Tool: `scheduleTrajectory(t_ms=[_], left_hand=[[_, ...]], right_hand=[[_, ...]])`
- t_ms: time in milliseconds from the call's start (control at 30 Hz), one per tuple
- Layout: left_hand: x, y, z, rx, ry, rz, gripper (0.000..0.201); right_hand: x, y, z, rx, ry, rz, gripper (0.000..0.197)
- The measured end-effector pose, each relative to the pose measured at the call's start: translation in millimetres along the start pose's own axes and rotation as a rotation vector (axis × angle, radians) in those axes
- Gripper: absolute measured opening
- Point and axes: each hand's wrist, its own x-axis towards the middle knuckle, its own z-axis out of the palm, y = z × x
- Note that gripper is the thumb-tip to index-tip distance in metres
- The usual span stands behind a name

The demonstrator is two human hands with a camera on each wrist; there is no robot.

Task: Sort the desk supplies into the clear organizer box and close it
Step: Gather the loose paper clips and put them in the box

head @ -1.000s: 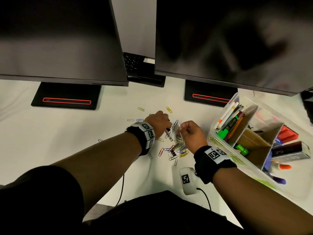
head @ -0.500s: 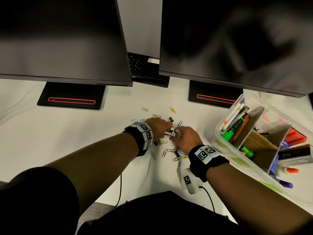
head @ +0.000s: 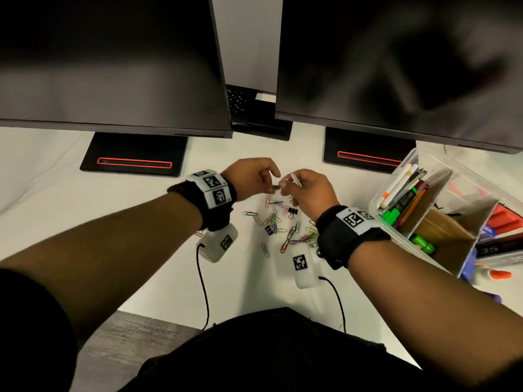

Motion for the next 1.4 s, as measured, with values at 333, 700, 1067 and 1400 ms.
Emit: scheduleTrajectory(t_ms=[333, 700, 1067, 1400], left_hand=[[-23.3, -38.5, -37.4, 0.396, -0.106, -0.056, 0.028], [-34.5, -86.0, -22.8, 0.943, -0.407, -0.341, 0.067], [-6.1, -44.6, 33.5, 0.607, -0.186, -0.168, 0.03], [30.5, -0.9, 61.4, 0.658, -0.196, 0.032, 0.019]], right_hand=[[-3.2, -4.5, 0.1, -0.514, -0.055, -0.09, 0.013], [-15.0, -2.2, -28.2, -0.485, 0.062, -0.056, 0.01], [-37.5, -14.0, -61.0, -0.383, 0.08, -0.002, 0.007], [-47.9, -42.5, -174.0, -0.329, 0.383, -0.047, 0.029]])
